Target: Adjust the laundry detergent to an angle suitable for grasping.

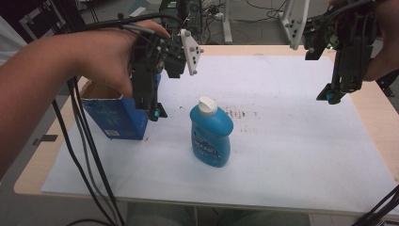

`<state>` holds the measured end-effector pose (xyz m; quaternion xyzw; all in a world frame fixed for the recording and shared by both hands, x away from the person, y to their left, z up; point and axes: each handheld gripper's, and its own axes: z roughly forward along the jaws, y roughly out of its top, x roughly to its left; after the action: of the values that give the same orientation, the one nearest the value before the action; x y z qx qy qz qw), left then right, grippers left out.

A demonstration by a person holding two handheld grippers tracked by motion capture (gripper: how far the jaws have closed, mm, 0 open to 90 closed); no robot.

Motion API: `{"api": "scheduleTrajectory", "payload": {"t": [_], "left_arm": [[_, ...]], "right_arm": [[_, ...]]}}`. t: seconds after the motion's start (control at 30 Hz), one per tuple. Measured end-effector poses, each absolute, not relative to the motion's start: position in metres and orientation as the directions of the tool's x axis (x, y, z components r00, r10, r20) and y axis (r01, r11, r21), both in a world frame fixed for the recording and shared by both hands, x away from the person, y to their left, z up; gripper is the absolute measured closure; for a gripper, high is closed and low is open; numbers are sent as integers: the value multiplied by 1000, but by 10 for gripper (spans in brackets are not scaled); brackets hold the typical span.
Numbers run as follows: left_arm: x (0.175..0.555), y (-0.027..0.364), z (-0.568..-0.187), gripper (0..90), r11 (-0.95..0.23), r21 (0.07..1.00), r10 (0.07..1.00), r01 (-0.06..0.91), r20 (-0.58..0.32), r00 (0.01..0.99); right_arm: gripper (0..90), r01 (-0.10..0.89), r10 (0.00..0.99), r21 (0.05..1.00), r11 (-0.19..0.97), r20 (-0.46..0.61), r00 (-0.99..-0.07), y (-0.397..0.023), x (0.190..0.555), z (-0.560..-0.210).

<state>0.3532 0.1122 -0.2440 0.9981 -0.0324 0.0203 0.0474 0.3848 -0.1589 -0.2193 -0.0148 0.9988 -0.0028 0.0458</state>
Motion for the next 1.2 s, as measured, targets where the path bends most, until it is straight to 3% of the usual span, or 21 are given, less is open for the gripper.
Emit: {"api": "scheduleTrajectory", "payload": {"t": [0.6, 1.2], "left_arm": [[353, 129, -234, 18, -1000, 0, -17, -17, 29, 999], [362, 129, -232, 17, -1000, 14, 13, 13, 7, 1000]], "right_arm": [[22, -12, -9, 39, 999, -81, -997, -162, 375, -219], [22, 15, 18, 56, 998, -60, -998, -166, 369, -218]]}}
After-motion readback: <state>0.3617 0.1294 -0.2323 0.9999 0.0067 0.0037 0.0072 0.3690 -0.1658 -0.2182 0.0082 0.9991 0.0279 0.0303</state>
